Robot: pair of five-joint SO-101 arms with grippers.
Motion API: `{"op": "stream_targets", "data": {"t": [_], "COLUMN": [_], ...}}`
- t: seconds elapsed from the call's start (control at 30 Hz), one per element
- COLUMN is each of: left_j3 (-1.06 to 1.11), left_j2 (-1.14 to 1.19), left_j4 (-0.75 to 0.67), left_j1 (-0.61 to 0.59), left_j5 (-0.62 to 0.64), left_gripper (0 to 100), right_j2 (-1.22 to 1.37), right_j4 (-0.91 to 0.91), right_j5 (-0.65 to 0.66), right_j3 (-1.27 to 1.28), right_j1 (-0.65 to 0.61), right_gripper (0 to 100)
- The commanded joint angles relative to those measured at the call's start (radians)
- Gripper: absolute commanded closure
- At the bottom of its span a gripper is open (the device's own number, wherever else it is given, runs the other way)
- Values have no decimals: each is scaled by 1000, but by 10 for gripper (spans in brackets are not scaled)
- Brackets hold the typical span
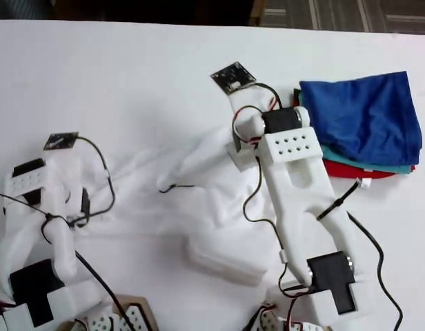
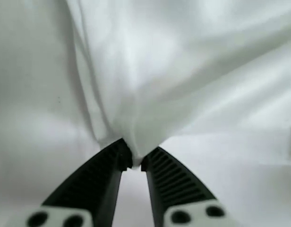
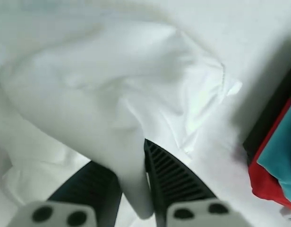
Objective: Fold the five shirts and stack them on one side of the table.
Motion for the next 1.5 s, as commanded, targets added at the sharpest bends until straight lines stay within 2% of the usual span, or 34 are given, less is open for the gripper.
{"op": "stream_targets", "data": {"t": [0.0,0.2,0.43,0.5,0.6,0.87,1.0,1.17,1.33,1.47], "left_j3": [-116,-332,-274,-246,-223,-231,-231,-231,-231,-223], "left_j2": [-46,-38,-37,-37,-37,-37,-37,-37,-37,-37], "left_j4": [94,229,152,124,109,110,110,110,110,83], "left_j1": [6,6,6,5,3,6,8,8,5,3], "left_j5": [-11,-11,-11,-11,-11,-11,-11,-11,-14,-15], "left_gripper": [975,975,975,975,975,975,975,975,975,975], "right_j2": [-81,-111,21,48,56,-84,-104,-111,-101,-102], "right_j4": [-13,-36,-217,-183,-36,176,260,274,262,265], "right_j5": [-6,-6,-6,-2,8,166,224,222,178,186], "right_j3": [-71,-110,58,81,89,91,94,74,51,135], "right_j1": [-4,-39,-120,-142,-148,-82,-102,-94,-107,-191], "right_gripper": [981,981,981,981,981,981,894,778,775,776]}}
